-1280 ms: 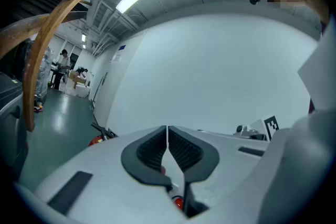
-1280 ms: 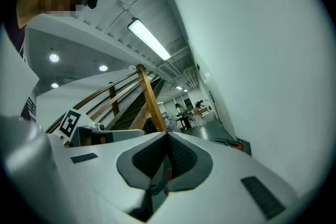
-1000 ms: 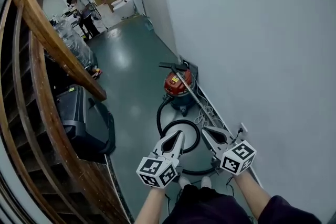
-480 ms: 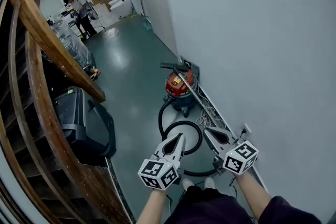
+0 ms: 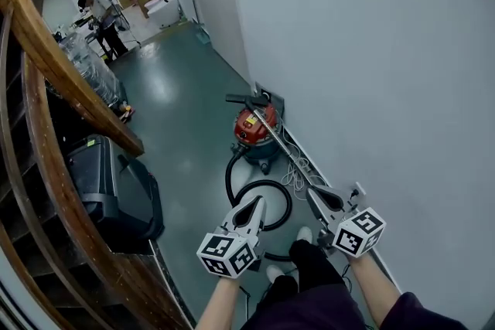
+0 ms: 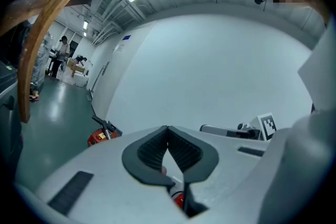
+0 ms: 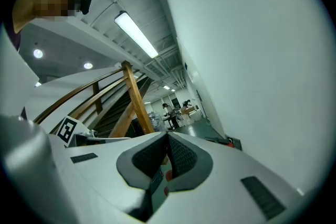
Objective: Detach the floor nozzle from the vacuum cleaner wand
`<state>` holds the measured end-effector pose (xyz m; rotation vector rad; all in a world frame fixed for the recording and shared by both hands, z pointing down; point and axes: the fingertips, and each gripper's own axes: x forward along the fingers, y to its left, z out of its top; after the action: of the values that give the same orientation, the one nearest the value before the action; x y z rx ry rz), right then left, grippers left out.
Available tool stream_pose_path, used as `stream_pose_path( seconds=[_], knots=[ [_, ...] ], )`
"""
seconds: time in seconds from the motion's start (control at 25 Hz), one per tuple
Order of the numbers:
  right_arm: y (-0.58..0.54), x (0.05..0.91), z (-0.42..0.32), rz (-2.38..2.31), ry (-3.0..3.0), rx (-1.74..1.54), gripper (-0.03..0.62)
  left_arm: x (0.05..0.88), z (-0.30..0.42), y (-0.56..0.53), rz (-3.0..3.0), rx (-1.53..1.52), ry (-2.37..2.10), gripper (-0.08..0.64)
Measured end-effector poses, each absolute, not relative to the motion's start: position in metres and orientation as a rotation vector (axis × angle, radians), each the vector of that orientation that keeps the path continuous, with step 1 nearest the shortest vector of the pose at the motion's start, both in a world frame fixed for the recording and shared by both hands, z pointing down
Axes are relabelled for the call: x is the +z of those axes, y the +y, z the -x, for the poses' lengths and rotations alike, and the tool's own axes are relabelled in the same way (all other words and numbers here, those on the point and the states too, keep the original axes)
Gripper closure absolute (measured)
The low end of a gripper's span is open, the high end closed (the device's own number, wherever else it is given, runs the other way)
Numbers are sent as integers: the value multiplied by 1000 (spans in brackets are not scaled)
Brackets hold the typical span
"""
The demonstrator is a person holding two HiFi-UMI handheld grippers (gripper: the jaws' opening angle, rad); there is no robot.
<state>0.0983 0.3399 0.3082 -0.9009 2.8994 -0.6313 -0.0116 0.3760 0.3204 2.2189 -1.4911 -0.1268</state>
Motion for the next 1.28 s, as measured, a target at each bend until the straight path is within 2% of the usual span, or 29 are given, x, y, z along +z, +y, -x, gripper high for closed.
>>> stream_pose_path(
  seconds=[0.32,0.8,1.28],
  knots=[
    [284,323,-83,883,2912,-640,575,335,29,324,-2207,-109,-1494,554],
    [128,356,-43,795,2940,-755,575,366,62,178,-2101,-98,-1535,554],
    [39,363,-31,671,2988,-811,575,356,73,67,-2058,-97,-1611,554]
  ],
)
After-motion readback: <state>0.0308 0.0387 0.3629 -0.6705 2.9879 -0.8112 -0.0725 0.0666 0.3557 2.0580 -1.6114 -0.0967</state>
